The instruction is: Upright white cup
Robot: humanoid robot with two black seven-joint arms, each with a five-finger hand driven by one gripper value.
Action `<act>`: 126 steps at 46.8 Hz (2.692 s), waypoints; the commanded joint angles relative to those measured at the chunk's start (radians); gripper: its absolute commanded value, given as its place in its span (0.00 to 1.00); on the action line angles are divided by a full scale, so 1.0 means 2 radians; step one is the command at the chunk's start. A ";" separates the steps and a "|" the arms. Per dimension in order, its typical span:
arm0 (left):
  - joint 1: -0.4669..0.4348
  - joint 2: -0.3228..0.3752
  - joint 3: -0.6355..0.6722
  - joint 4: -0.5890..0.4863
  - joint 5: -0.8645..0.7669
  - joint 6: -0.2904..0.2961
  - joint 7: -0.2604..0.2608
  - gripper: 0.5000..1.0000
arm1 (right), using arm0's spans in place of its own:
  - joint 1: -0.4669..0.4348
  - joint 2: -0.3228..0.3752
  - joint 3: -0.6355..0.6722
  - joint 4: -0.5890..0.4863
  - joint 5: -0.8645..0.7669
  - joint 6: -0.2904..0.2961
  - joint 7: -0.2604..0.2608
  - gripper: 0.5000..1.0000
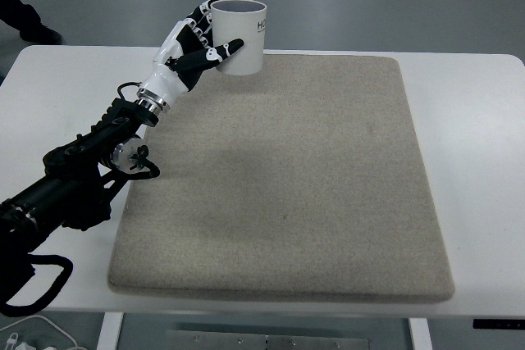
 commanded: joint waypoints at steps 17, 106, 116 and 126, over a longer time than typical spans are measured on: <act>0.014 0.001 0.027 0.028 0.008 -0.006 0.000 0.32 | 0.000 0.000 0.000 0.000 0.000 0.000 0.000 0.86; 0.027 0.024 0.052 0.049 0.039 -0.022 0.000 0.94 | -0.005 0.000 -0.001 0.001 -0.001 -0.001 0.000 0.86; 0.028 0.024 0.052 0.048 0.039 -0.022 0.000 0.98 | -0.006 0.000 -0.001 0.001 -0.001 -0.001 0.000 0.86; 0.029 0.031 0.047 0.047 0.038 -0.022 0.000 0.98 | -0.006 0.000 -0.001 0.002 -0.001 0.000 0.000 0.86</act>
